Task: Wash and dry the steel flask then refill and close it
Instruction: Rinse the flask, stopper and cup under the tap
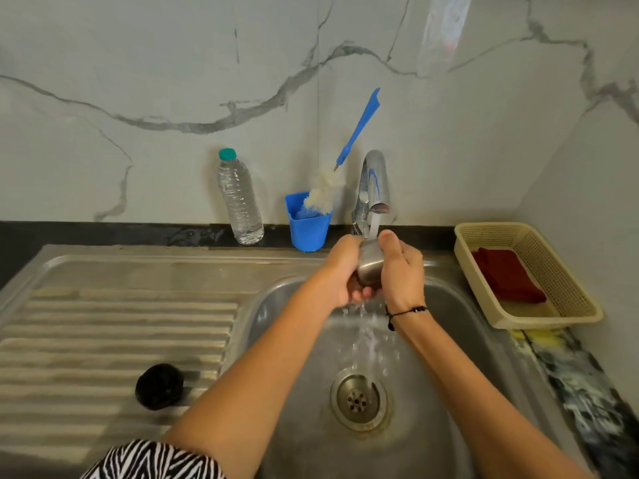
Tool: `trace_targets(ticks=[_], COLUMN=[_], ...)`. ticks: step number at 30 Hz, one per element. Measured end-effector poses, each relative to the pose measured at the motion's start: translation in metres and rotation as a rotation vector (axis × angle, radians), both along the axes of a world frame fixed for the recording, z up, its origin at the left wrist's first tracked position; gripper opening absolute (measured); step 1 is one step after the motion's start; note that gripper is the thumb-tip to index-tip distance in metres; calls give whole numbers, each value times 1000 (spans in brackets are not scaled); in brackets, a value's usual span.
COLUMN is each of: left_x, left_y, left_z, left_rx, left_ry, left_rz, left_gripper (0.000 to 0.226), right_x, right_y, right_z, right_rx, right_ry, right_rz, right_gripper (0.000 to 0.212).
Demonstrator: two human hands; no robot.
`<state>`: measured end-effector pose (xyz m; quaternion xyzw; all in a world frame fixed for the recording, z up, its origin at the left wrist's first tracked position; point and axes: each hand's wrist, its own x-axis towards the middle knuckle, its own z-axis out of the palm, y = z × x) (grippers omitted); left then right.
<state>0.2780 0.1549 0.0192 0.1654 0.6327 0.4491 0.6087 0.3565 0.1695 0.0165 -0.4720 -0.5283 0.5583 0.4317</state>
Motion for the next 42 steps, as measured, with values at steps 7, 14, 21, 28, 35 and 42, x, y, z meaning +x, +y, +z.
trace_targets(ticks=[7,14,21,28,35,42], left_x=[17,18,22,14,14,-1], left_y=[-2,6,19,20,7,15], left_z=[-45,-51,-33,-19,-30,-7], left_rx=[747,753,397,347,643,310], left_ry=[808,461,20,256,692,57], left_rz=[82,219,586,534,261,510], left_gripper=[45,50,19,25,28,34], right_x=[-1,-8,-6,-7,-8,-15], right_y=[32,25,20,25,31,22], right_z=[1,-9,-17,-16,-17,-11], right_rx=[-642,-805,-733,-717,-765,-568], right_ry=[590,721,671,621,648,469], right_rz=[-73,-3,-17,3,122,-18], right_gripper=[30,42,33,26,22,23])
